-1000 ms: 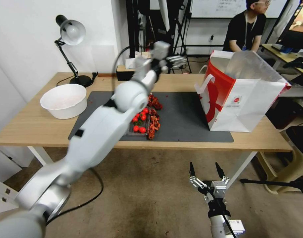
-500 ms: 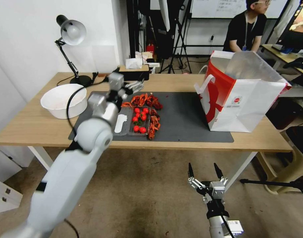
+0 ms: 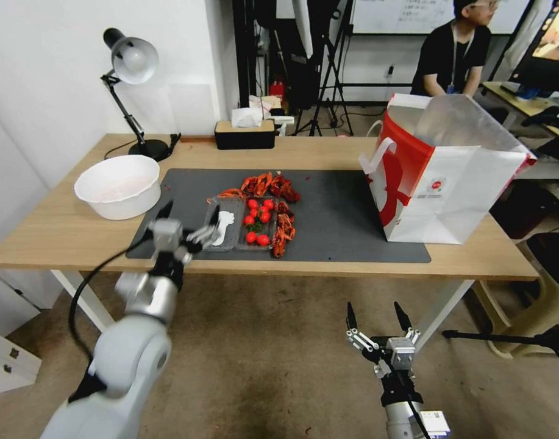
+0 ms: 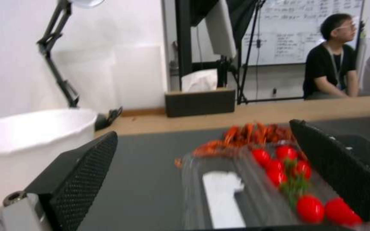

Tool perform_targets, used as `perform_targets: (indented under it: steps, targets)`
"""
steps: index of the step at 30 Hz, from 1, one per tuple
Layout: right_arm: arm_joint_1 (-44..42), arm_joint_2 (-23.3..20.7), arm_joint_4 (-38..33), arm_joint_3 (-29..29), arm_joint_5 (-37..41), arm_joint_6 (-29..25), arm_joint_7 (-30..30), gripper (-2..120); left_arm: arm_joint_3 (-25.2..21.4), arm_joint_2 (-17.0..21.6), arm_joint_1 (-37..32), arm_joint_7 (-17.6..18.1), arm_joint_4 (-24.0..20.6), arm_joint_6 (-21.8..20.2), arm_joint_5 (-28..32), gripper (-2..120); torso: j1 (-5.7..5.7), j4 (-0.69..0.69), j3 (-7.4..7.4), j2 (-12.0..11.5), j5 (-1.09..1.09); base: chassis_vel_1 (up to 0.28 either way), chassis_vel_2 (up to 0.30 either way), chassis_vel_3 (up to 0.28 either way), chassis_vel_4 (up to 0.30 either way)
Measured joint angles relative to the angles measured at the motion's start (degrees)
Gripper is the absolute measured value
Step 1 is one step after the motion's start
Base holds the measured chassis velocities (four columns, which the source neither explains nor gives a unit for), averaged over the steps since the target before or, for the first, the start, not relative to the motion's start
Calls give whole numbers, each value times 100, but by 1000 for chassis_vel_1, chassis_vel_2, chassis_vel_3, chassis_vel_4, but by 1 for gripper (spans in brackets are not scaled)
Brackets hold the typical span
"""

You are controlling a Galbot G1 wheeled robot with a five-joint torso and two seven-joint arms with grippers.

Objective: Pick up the trash from the table and place it into the takeout bag.

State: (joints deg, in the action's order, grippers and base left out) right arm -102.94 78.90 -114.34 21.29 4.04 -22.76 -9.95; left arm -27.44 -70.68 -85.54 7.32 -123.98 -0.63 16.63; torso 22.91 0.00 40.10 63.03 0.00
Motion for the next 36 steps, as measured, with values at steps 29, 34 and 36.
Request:
perform_targets:
  steps: [29,34,36]
  targets:
    - [73,-37,-695,-87,-200,138,-31,100,-168,-516,-1074,231,427,913,-825,100,1,0,1,0,0,0,0,0,0]
    - [104,-50,-760,-95,-194,260,-84,100,-176,-522,-1097,231,497,915,-802,100,1,0,1,0,0,0,0,0,0]
    - [144,-47,-760,-96,-182,281,-115,100,-174,-536,-1089,232,573,913,-796,100,1,0,1,0,0,0,0,0,0]
